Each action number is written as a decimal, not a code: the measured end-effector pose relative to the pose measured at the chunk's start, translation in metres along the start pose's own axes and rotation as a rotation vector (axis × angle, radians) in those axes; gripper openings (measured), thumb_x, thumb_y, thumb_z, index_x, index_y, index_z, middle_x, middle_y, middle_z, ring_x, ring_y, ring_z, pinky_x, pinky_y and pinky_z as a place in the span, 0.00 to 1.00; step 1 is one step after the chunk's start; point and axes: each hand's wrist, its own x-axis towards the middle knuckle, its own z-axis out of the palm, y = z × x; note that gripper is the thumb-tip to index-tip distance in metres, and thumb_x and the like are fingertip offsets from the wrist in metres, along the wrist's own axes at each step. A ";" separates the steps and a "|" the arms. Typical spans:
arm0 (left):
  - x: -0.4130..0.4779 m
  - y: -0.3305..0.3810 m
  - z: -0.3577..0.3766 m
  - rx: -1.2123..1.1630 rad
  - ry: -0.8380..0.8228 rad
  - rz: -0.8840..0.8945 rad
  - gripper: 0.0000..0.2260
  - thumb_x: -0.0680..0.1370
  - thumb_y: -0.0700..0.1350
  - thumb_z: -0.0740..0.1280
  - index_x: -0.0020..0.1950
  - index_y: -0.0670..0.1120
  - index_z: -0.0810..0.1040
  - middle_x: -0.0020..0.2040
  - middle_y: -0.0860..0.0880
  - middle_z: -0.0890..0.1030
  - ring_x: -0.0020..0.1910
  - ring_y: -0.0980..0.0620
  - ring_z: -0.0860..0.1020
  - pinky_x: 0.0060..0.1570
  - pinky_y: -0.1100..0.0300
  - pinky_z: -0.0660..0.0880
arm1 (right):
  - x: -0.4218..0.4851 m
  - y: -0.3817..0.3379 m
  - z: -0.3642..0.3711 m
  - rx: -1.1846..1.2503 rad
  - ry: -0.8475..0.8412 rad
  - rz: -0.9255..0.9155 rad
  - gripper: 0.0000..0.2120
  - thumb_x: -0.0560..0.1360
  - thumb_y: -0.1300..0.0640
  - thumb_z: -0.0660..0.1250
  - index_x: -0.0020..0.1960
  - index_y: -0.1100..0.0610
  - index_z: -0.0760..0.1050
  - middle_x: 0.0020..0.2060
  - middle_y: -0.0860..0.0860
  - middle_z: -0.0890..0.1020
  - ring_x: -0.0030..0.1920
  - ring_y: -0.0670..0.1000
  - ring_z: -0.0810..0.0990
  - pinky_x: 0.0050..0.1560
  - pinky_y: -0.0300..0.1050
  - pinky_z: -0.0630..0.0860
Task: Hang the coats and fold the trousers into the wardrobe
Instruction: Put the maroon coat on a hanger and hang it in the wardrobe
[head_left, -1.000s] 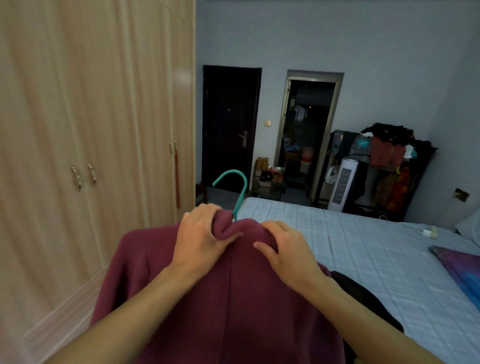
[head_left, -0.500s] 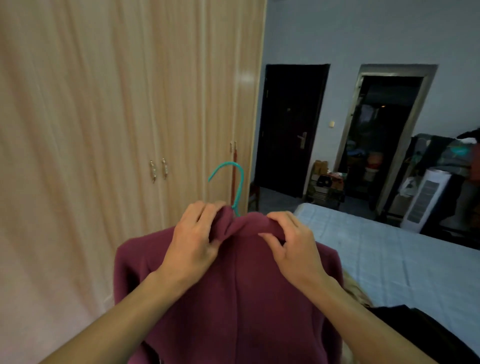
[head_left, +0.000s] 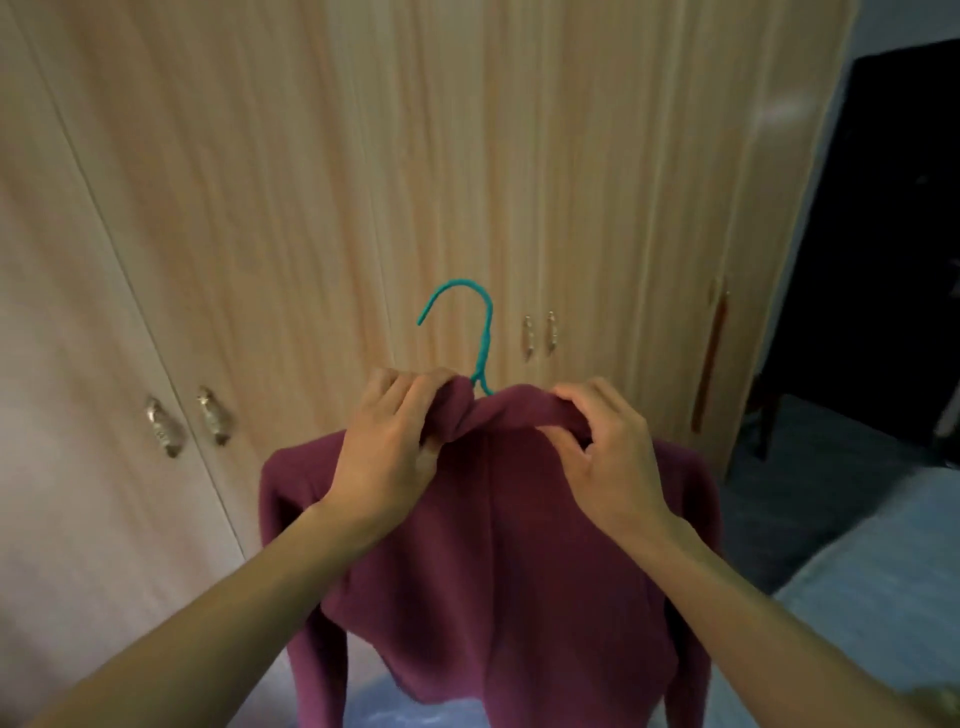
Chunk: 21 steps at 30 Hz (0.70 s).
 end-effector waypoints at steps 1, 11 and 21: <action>0.000 -0.015 -0.005 0.043 0.011 -0.025 0.21 0.67 0.36 0.68 0.61 0.42 0.76 0.49 0.47 0.80 0.49 0.44 0.73 0.48 0.51 0.73 | 0.008 -0.001 0.016 0.026 -0.017 -0.013 0.11 0.73 0.62 0.74 0.55 0.57 0.79 0.45 0.44 0.77 0.43 0.48 0.78 0.44 0.48 0.77; -0.019 -0.171 -0.051 0.152 0.061 -0.123 0.22 0.67 0.35 0.67 0.61 0.41 0.75 0.49 0.45 0.78 0.47 0.43 0.74 0.49 0.52 0.71 | 0.075 -0.038 0.189 0.183 -0.150 -0.093 0.12 0.73 0.60 0.74 0.55 0.55 0.78 0.46 0.45 0.79 0.46 0.45 0.78 0.45 0.42 0.77; -0.086 -0.316 -0.104 0.237 0.083 -0.264 0.22 0.65 0.31 0.66 0.59 0.40 0.77 0.47 0.45 0.77 0.44 0.42 0.75 0.44 0.51 0.73 | 0.109 -0.094 0.350 0.246 -0.563 -0.206 0.15 0.71 0.54 0.75 0.55 0.51 0.76 0.47 0.41 0.76 0.48 0.43 0.77 0.49 0.44 0.76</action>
